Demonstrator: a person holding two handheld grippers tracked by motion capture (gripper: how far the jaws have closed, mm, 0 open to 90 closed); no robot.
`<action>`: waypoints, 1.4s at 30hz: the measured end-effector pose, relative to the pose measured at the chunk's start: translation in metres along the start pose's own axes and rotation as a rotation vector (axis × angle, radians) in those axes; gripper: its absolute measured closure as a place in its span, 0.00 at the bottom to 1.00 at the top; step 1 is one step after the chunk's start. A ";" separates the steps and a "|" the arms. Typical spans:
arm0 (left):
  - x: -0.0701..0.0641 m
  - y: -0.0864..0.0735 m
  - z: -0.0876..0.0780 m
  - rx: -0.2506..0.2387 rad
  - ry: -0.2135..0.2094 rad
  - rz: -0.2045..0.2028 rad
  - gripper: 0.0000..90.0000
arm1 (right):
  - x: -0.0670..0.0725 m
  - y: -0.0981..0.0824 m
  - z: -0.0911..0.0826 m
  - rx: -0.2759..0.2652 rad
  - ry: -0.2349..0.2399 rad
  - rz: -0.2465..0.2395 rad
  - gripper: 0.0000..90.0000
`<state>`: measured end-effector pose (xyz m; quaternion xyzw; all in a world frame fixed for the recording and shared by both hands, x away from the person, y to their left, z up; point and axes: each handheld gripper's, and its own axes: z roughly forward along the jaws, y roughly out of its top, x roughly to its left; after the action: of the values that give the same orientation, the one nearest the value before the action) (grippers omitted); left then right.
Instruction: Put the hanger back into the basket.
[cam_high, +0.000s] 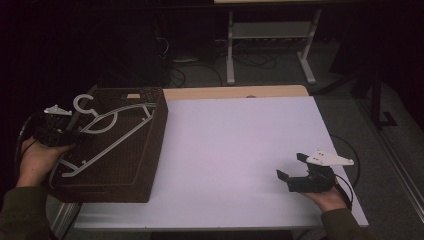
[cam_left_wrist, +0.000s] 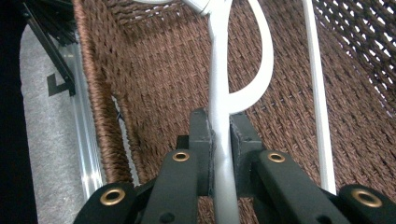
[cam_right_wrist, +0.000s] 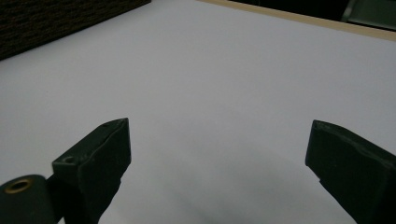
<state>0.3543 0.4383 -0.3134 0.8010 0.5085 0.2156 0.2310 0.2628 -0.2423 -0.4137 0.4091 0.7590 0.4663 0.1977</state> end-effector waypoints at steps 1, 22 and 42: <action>0.000 0.000 0.001 0.004 -0.004 0.002 0.91 | 0.000 0.000 0.000 0.000 -0.001 0.000 0.07; 0.001 -0.001 -0.016 -0.141 -0.084 -0.055 0.41 | 0.000 0.000 -0.001 -0.005 -0.002 -0.001 0.07; 0.011 -0.031 -0.014 0.005 -0.033 -0.077 0.63 | 0.001 0.000 0.000 -0.003 -0.002 -0.003 0.07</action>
<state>0.3285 0.4623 -0.3188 0.7848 0.5357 0.1921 0.2453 0.2625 -0.2416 -0.4133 0.4080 0.7589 0.4667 0.1996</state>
